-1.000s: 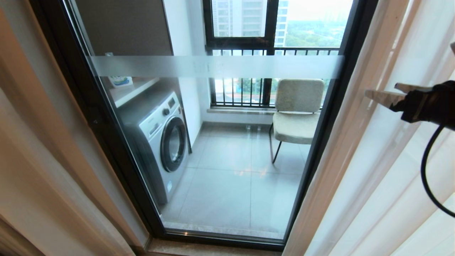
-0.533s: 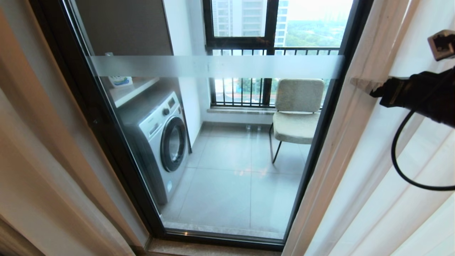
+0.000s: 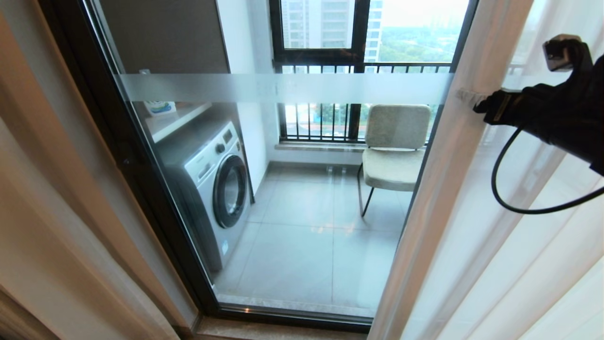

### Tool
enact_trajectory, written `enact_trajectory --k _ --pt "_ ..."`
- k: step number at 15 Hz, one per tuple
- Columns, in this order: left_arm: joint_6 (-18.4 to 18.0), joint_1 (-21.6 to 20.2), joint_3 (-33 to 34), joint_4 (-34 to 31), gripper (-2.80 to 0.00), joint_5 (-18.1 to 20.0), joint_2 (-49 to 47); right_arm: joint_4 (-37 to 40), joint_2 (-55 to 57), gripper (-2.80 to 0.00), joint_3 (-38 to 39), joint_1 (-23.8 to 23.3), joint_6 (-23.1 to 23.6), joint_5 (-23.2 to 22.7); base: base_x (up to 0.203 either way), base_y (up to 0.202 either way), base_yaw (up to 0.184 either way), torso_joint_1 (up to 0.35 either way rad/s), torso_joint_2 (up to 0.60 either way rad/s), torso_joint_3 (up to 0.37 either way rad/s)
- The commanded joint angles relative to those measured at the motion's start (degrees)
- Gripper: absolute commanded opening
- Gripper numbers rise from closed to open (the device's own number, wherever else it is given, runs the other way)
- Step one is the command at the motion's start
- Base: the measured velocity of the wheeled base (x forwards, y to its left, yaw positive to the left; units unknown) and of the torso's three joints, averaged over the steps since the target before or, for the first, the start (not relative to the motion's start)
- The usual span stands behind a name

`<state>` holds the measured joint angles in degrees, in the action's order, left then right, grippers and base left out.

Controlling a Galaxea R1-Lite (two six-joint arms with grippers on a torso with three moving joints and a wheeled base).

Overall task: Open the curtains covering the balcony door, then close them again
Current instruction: Pull the inner curtains open on both sides

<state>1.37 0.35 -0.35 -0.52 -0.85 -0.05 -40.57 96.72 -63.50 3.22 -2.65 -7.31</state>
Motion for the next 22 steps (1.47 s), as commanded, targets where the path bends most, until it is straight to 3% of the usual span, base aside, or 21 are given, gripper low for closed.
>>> enact_trajectory --k 1,5,13,14,22 --pt "0.0 0.0 0.0 0.0 -2.8 0.0 0.0 -0.2 2.0 0.0 -1.5 0.0 0.0 2.3 0.0 0.0 0.0 0.0 0.0 0.0" --pt "0.0 0.0 0.0 0.0 -2.8 0.0 0.0 -0.3 3.9 0.0 -3.2 0.0 0.0 9.2 0.0 0.0 0.0 0.0 0.0 0.0" --pt "0.0 0.0 0.0 0.0 -2.8 0.0 0.0 -5.4 6.1 0.0 -3.7 0.0 0.2 9.4 0.0 0.0 0.0 0.0 0.0 0.0" --pt "0.0 0.0 0.0 0.0 -2.8 0.0 0.0 -5.5 6.4 -2.8 -3.7 0.0 0.2 9.4 0.0 0.0 0.0 0.0 0.0 0.0" --pt "0.0 0.0 0.0 0.0 -2.8 0.0 0.0 -9.6 6.3 -2.8 -3.6 -0.2 0.2 9.5 0.0 0.0 0.0 0.0 0.0 0.0"
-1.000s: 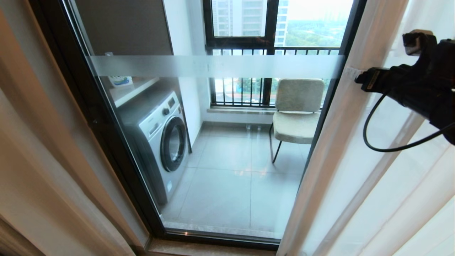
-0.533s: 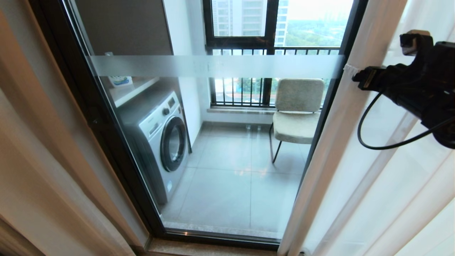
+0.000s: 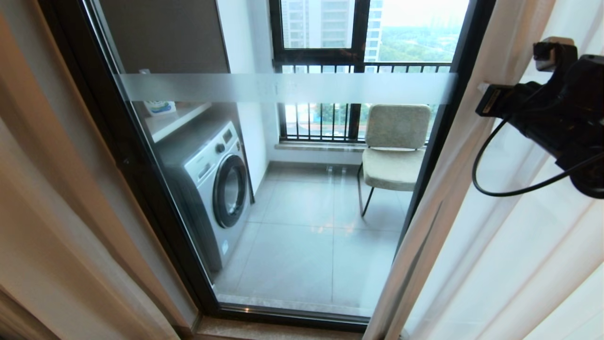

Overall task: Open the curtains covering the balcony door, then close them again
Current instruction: Pull the inner curtains open on both sides

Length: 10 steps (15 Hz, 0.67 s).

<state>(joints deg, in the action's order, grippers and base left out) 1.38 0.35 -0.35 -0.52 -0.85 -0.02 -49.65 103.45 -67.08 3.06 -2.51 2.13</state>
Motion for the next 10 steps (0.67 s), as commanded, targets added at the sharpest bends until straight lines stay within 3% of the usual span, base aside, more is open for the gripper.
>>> enact_trajectory --k 1,10 --pt "0.0 0.0 0.0 0.0 -2.8 0.0 0.0 -1.2 -0.6 -2.8 0.0 -0.1 0.0 0.3 0.0 0.0 0.0 0.0 0.0 0.0" --pt "0.0 0.0 0.0 0.0 -2.8 0.0 0.0 -2.5 -4.3 -2.8 1.8 -0.4 1.3 2.4 0.0 0.0 0.0 0.0 0.0 0.0"
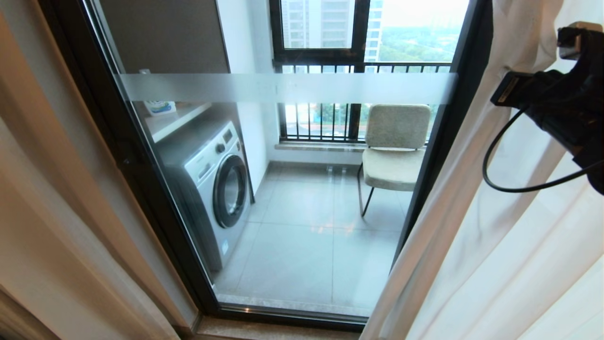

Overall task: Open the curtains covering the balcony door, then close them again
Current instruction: Pull the inner curtains open on both sides

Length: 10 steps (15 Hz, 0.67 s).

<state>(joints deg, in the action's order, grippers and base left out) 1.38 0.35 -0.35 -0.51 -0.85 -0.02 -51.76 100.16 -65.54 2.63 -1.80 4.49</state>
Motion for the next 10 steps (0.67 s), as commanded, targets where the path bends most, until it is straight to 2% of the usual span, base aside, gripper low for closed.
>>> enact_trajectory --k 1,10 --pt "0.0 0.0 0.0 0.0 -2.8 0.0 0.0 -0.4 -1.3 -2.8 0.7 -0.2 1.4 0.1 0.0 0.0 0.0 0.0 0.0 0.0" --pt "0.0 0.0 0.0 0.0 -2.8 0.0 0.0 -0.4 -4.9 -2.8 4.5 -1.0 1.9 0.3 0.0 0.0 0.0 0.0 0.0 0.0"
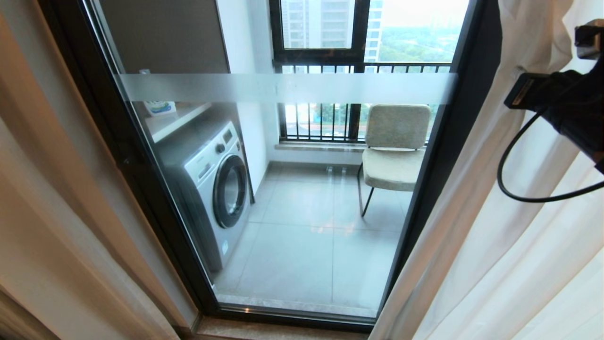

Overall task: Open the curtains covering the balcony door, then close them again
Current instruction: Pull the inner curtains open on both sides

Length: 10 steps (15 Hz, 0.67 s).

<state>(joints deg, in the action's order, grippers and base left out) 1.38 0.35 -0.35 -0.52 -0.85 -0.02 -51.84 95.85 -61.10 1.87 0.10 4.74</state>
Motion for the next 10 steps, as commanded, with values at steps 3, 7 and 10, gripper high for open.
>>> enact_trajectory --k 3,7,10 --pt "0.0 0.0 0.0 0.0 -2.8 0.0 0.0 -0.3 -0.2 -2.8 0.2 -0.4 0.1 0.0 0.0 0.0 0.0 0.0 0.0 0.0" --pt "0.0 0.0 0.0 0.0 -2.8 0.0 0.0 -0.3 -0.7 -2.8 0.2 -1.0 0.0 0.0 0.0 0.0 0.0 0.0 0.0 0.0" --pt "0.1 0.0 0.0 0.0 -2.8 0.0 0.0 -0.4 -0.7 -2.8 0.4 -1.9 -0.1 0.0 0.0 0.0 0.0 0.0 0.0 0.0"
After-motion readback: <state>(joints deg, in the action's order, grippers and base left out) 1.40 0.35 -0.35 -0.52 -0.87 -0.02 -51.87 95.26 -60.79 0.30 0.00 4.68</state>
